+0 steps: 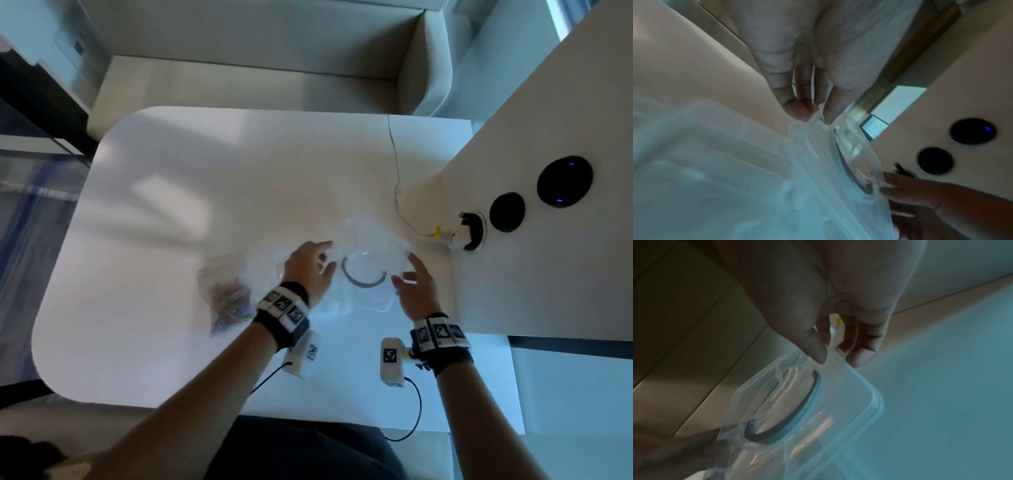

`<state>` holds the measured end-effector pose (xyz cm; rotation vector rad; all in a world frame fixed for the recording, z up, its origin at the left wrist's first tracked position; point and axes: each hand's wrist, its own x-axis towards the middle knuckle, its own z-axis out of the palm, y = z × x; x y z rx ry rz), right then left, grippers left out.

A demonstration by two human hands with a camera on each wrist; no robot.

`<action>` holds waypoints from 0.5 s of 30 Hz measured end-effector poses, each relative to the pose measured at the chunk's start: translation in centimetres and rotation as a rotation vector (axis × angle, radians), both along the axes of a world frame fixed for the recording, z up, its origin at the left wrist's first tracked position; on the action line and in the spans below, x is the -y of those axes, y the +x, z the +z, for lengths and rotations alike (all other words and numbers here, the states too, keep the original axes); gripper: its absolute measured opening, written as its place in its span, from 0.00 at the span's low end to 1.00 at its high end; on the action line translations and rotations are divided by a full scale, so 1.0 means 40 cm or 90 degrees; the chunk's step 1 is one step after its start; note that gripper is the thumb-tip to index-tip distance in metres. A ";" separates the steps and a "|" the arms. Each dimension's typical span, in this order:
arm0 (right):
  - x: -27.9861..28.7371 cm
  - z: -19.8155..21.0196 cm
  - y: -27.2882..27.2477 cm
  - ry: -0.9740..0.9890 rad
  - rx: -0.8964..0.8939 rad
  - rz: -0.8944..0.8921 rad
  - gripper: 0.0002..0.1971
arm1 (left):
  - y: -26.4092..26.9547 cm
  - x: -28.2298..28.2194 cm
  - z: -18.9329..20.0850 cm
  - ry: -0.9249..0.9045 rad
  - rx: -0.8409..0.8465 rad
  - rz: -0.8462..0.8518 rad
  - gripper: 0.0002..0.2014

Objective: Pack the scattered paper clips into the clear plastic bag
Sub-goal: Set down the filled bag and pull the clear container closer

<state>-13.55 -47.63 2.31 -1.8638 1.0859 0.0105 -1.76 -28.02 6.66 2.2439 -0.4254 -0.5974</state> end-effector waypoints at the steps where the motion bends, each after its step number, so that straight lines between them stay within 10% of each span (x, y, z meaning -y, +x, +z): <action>1: -0.024 0.015 0.029 -0.020 -0.005 0.046 0.29 | 0.012 -0.047 -0.013 -0.001 -0.015 0.040 0.21; 11: -0.188 0.011 0.179 -0.199 -0.163 0.340 0.24 | 0.015 -0.237 -0.125 0.155 -0.033 0.061 0.09; 15: -0.197 0.004 0.163 -0.254 -0.181 0.325 0.23 | 0.010 -0.235 -0.147 0.150 0.000 0.043 0.20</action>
